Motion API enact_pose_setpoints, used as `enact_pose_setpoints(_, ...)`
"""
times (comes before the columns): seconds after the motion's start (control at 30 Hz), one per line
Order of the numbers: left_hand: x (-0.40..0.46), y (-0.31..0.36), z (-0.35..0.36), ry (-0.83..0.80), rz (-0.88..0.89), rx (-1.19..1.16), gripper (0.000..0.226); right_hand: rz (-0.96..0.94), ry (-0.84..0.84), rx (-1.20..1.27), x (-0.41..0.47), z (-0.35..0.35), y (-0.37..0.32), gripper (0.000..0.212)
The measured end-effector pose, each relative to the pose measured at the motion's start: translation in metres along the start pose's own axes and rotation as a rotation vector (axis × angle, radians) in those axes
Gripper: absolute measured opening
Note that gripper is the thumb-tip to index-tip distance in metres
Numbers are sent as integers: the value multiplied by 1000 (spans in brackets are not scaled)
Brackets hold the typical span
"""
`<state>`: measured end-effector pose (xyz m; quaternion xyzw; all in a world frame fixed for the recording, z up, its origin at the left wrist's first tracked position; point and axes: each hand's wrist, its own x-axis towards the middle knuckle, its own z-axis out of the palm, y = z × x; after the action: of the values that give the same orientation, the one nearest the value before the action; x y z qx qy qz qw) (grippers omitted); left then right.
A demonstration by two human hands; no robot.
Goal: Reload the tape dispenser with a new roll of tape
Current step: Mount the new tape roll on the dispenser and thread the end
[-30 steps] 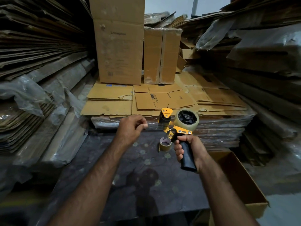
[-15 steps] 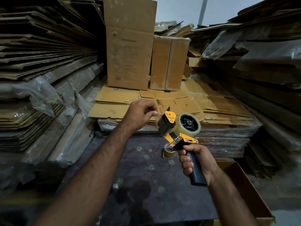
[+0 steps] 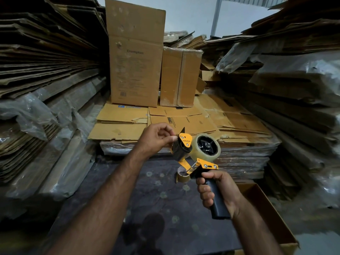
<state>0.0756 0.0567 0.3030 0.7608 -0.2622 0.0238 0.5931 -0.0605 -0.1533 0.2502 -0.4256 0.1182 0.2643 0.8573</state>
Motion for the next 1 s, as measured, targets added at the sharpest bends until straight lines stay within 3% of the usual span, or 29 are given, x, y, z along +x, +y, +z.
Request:
enact_pose_setpoints(0.2, -8, -1, 0, -160, -43, -89, 25, -27, -10, 37, 1, 7, -5, 12)
enact_pose_setpoints(0.3, -18, -8, 4, -276, 14, 28, 67, -49, -6, 44, 2, 12, -9, 11)
enact_pose_setpoints(0.4, -22, -9, 9, -203, 142, 291, 96, -57, -5, 33, 4, 15, -9, 12)
enact_pose_setpoints(0.53, -23, -10, 9, -104, 163, 297, 92, -48, -13, 36, 6, 19, -7, 12)
enact_pose_setpoints(0.6, -23, -13, 7, -57, 148, 252, 78, -32, -14, 32, 6, 22, -6, 14)
enact_pose_setpoints(0.7, -23, -16, -2, -4, 88, 89, 48, -13, 10, -14, 5, 26, -4, 21)
enact_pose_setpoints(0.83, -26, -19, -7, -62, -32, -235, 50, -27, 35, -84, 4, 32, 2, 20)
enact_pose_setpoints(1.0, -24, -12, -6, 262, -165, -487, 43, -63, 59, -239, 5, 35, 10, 17)
